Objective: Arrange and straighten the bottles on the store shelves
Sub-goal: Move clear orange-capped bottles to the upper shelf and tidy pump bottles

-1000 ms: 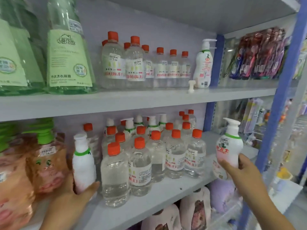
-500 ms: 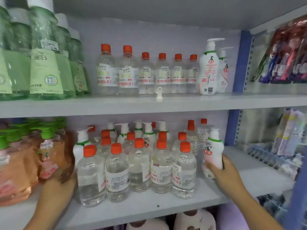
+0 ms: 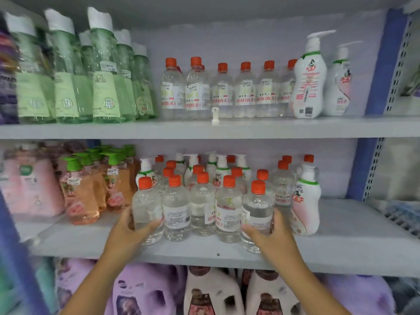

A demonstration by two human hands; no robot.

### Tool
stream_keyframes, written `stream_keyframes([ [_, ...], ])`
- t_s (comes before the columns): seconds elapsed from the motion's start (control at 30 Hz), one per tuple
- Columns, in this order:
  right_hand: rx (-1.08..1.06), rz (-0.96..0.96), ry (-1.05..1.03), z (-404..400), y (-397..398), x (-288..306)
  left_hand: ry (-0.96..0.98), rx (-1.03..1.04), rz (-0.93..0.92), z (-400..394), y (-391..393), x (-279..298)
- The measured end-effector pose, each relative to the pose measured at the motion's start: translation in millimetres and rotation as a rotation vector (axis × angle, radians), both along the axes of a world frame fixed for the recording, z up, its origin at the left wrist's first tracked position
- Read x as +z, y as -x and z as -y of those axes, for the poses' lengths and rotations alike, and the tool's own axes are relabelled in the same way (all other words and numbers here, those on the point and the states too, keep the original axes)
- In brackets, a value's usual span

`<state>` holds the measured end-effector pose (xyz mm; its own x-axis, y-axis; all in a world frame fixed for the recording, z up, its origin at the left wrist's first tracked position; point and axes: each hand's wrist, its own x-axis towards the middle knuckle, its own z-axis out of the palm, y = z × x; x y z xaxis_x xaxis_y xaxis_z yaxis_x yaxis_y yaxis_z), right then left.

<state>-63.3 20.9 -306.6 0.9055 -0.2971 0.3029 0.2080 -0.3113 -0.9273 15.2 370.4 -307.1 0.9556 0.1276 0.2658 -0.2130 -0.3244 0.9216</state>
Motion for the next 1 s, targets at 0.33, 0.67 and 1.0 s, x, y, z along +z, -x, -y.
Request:
stream_keyframes([
  [0.33, 0.107, 0.084, 0.061, -16.5, 83.2, 73.0, 0.127, -0.135, 0.170, 21.2, 117.7, 69.9],
  [0.67, 0.086, 0.533, 0.135, -17.8, 103.9, 297.8, 0.062, -0.246, 0.629, 84.7, 136.2, 281.3],
  [1.0, -0.087, 0.228, 0.244, 19.6, -39.8, 310.1, -0.312, -0.183, 0.313, 148.8, -18.6, 323.8],
])
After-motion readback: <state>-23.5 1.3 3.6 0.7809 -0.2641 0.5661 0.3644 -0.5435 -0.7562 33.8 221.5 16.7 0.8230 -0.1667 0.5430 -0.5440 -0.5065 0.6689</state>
